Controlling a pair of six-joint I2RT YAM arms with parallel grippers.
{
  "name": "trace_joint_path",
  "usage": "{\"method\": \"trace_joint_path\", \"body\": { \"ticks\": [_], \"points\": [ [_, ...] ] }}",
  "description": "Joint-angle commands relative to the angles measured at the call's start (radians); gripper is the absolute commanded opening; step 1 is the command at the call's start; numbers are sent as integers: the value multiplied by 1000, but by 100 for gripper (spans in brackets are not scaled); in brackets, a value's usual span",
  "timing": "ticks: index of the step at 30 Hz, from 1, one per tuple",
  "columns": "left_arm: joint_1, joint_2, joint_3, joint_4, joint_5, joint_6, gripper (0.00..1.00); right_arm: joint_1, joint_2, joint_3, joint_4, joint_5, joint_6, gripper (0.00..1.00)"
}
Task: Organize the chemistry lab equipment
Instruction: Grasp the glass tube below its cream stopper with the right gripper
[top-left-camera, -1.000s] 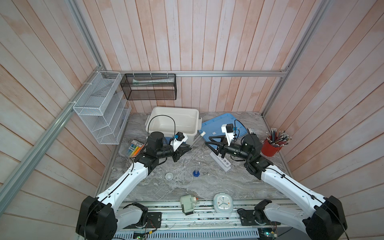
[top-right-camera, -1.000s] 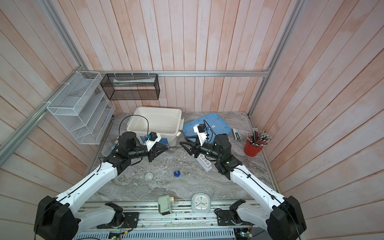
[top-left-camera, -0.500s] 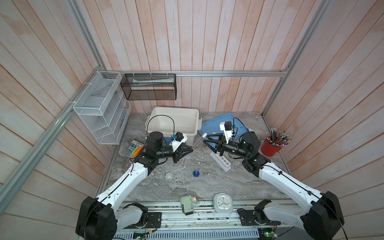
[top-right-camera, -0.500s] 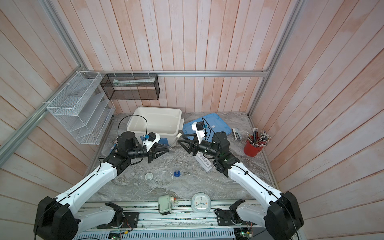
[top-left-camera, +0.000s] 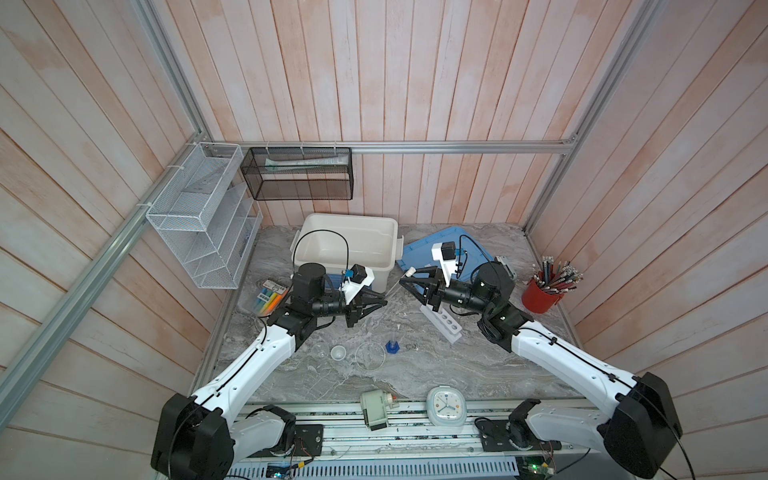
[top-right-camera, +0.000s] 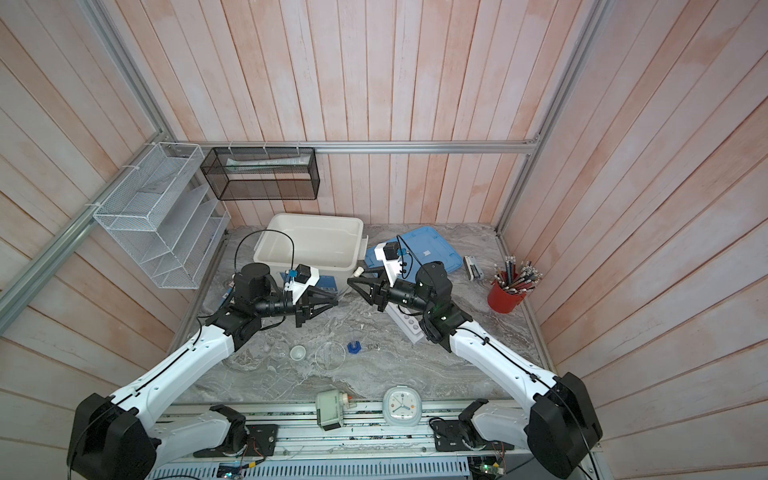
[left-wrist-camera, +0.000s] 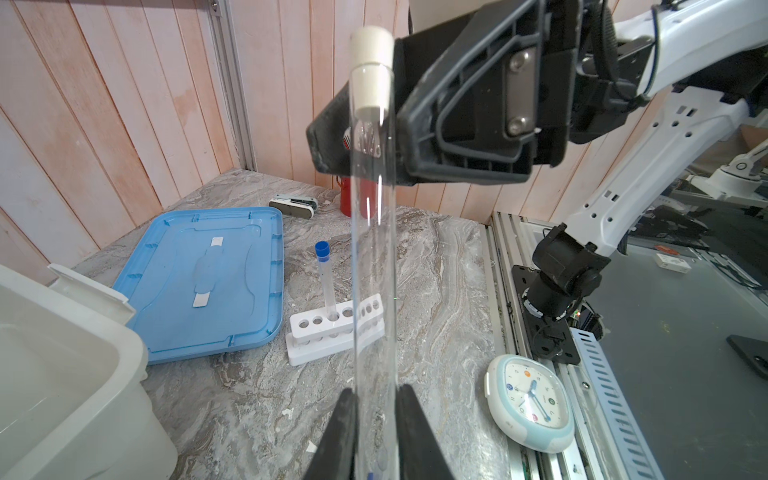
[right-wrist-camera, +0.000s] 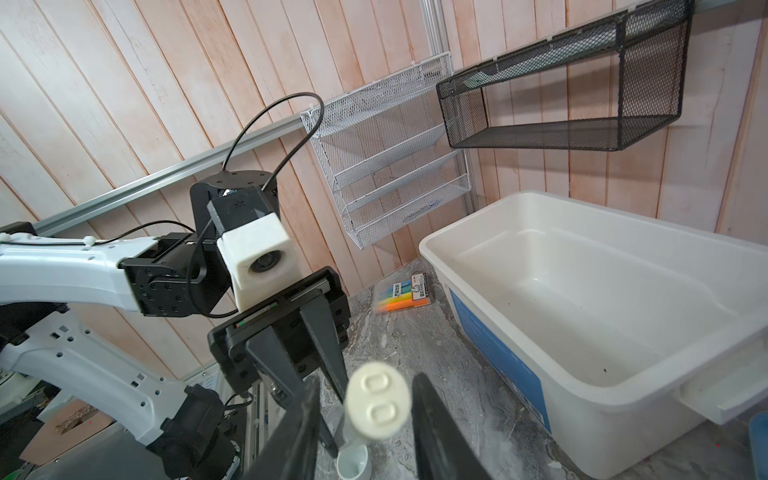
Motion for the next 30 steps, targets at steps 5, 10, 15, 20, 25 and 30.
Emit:
{"method": "trace_joint_path", "body": {
  "ticks": [5, 10, 15, 20, 25, 30],
  "points": [
    [3, -18, -9, 18, 18, -3, 19, 13, 28, 31, 42, 0, 12, 24],
    [3, -20, -11, 18, 13, -1, 19, 16, 25, 38, 34, 3, 11, 9],
    [3, -24, -15, 22, -1, -2, 27, 17, 22, 43, 21, 12, 5, 7],
    [3, -28, -21, 25, -13, -3, 45, 19, 22, 52, 2, 19, -4, 6],
    [1, -31, -26, 29, -42, -1, 54, 18, 23, 67, -38, 35, -23, 6],
    [1, -38, -31, 41, -148, 0, 58, 18, 10, 85, -146, 88, -65, 6]
  ]
}}
